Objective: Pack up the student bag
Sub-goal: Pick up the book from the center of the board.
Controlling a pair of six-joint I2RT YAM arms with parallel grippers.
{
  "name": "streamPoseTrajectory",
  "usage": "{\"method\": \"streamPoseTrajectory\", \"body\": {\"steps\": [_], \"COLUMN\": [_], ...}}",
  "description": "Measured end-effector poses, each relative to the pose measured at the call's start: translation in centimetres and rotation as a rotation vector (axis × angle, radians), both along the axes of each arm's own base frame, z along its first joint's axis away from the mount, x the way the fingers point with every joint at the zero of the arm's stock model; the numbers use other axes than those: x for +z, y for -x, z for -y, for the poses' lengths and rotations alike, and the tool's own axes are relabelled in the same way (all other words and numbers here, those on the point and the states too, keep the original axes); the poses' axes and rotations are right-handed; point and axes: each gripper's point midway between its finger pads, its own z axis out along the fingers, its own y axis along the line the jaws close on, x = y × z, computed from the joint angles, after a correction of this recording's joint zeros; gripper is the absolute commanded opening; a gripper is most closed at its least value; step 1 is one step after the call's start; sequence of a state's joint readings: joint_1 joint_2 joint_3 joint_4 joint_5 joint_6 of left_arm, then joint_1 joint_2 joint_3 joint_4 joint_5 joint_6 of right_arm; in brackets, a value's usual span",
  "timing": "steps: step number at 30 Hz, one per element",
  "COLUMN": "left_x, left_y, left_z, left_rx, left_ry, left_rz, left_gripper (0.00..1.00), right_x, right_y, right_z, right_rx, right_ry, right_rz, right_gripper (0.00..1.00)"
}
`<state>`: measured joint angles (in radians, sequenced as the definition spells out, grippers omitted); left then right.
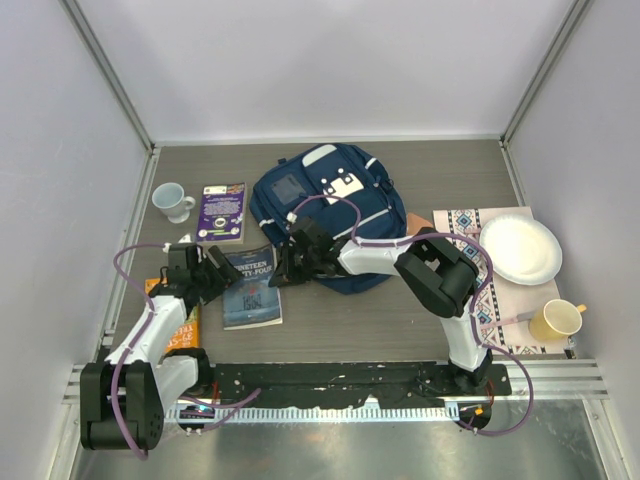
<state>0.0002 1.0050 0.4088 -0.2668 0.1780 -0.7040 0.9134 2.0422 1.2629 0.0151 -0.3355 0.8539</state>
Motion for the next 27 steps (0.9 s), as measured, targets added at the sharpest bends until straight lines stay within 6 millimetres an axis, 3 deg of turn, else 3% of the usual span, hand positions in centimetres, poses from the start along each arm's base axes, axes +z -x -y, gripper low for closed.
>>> {"method": "streamPoseTrajectory", "body": {"steps": [7, 11, 16, 19, 27], "left_x": [0.1, 1.4, 6.0, 7.8, 8.0], "left_y": [0.2, 0.7, -0.4, -0.7, -0.4], "left_z": [0.1, 0.1, -0.7, -1.2, -1.1], "left_rx": [0.004, 0.014, 0.047, 0.068, 0.064], "left_ry": [0.007, 0.009, -0.030, -0.049, -0.047], "left_rz": [-0.004, 0.013, 0.132, 0.176, 0.171], "left_gripper": [0.91, 1.00, 1.00, 1.00, 0.99], "right_x": [0.3, 1.4, 3.5, 4.9, 8.1], "right_y": [-0.1, 0.2, 1.1, 1.3, 0.0], "right_z": [0.0, -0.1, 0.7, 1.3, 3.6], "right_rx": [0.007, 0.018, 0.024, 0.025, -0.029], "right_ry": [-0.003, -0.030, -0.080, -0.115, -0.236], "right_rz": [0.017, 0.039, 0.059, 0.063, 0.037], "right_gripper": [0.01, 0.01, 0.01, 0.01, 0.01]}}
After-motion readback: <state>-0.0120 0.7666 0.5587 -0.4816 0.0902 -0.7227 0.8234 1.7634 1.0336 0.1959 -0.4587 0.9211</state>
